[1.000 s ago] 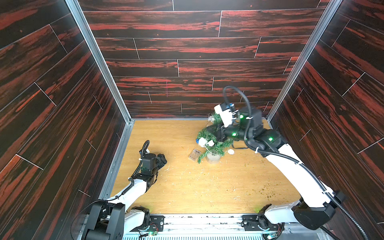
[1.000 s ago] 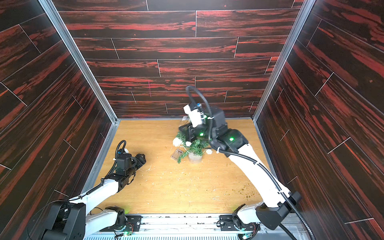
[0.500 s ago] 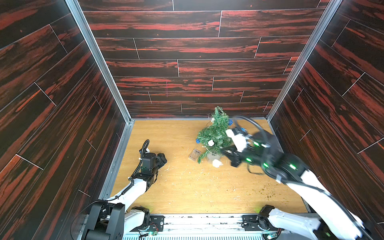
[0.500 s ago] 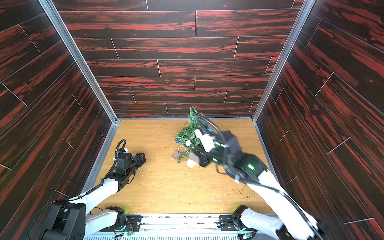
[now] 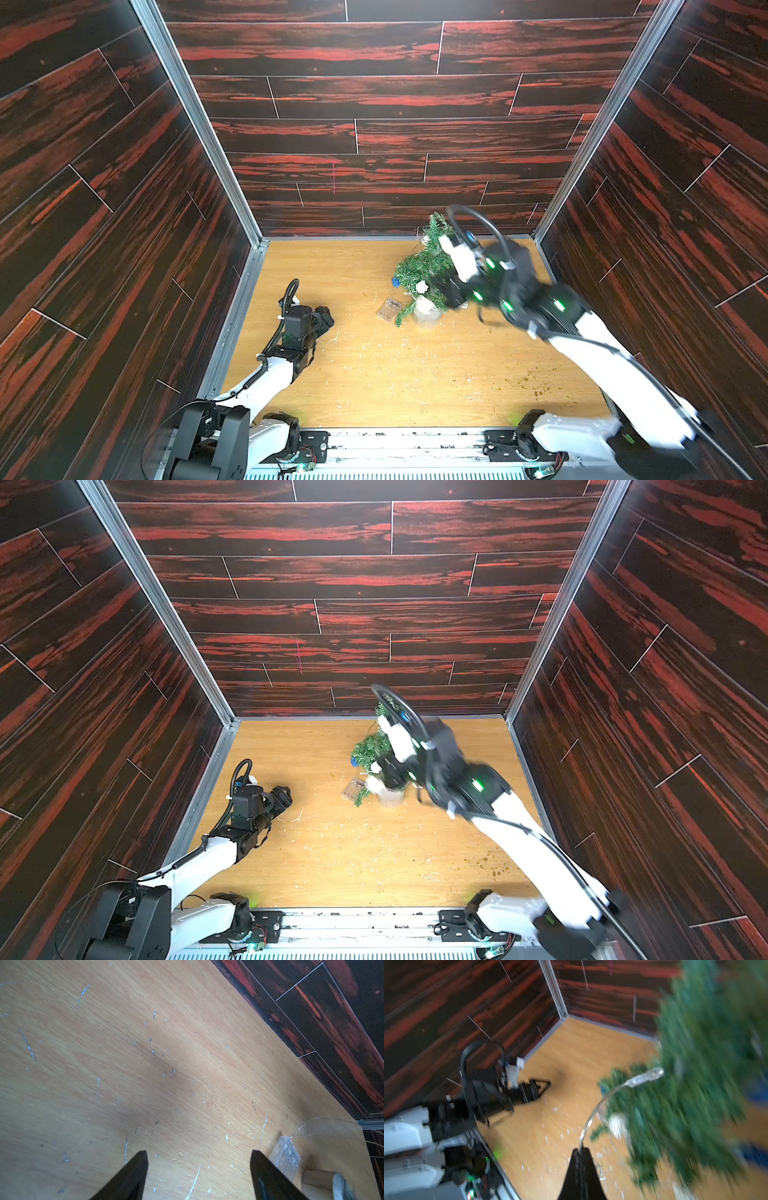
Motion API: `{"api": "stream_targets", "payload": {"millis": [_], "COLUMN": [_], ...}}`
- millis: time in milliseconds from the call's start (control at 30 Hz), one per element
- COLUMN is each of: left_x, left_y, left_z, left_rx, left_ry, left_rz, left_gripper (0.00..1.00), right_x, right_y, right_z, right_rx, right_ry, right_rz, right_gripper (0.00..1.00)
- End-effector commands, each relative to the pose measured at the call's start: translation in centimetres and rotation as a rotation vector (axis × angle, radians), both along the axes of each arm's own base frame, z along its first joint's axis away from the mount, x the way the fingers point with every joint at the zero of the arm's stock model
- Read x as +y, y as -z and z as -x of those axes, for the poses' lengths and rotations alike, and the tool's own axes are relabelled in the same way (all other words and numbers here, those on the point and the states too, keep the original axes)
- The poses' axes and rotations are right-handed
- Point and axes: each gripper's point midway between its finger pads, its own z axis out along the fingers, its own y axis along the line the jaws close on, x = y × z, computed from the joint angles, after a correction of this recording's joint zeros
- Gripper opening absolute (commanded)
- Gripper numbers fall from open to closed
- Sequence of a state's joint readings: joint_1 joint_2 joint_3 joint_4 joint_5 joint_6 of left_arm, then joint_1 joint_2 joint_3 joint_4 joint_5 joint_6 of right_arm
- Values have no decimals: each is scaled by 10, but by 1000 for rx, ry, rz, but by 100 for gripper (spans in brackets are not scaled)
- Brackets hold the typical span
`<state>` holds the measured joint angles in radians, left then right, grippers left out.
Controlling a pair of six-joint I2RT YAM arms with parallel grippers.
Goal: Remove string lights from the small christmas tree
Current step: Remove the light string from the Christmas tree.
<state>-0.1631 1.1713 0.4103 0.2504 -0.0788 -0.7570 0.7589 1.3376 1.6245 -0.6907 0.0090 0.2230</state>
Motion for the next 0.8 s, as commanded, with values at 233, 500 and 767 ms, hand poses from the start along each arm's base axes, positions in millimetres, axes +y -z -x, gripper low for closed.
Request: {"api": "stream_targets", "payload": {"millis": [233, 500, 767], "left_x": [0, 0, 0], "left_y": [-15, -16, -16], "left_z": [-5, -5, -5], "left_rx": [-36, -37, -33], "left_ry": [-1, -1, 1], "left_rz": [-13, -12, -12], "left_gripper": [81, 81, 81], "right_x": [88, 113, 52], "right_y": [-23, 1, 28], "right_z": [-38, -11, 45], "right_rx": [62, 137, 77], "right_ry": [-204, -293, -193], "right_rz": [-58, -13, 78], "right_gripper": [0, 0, 0]}}
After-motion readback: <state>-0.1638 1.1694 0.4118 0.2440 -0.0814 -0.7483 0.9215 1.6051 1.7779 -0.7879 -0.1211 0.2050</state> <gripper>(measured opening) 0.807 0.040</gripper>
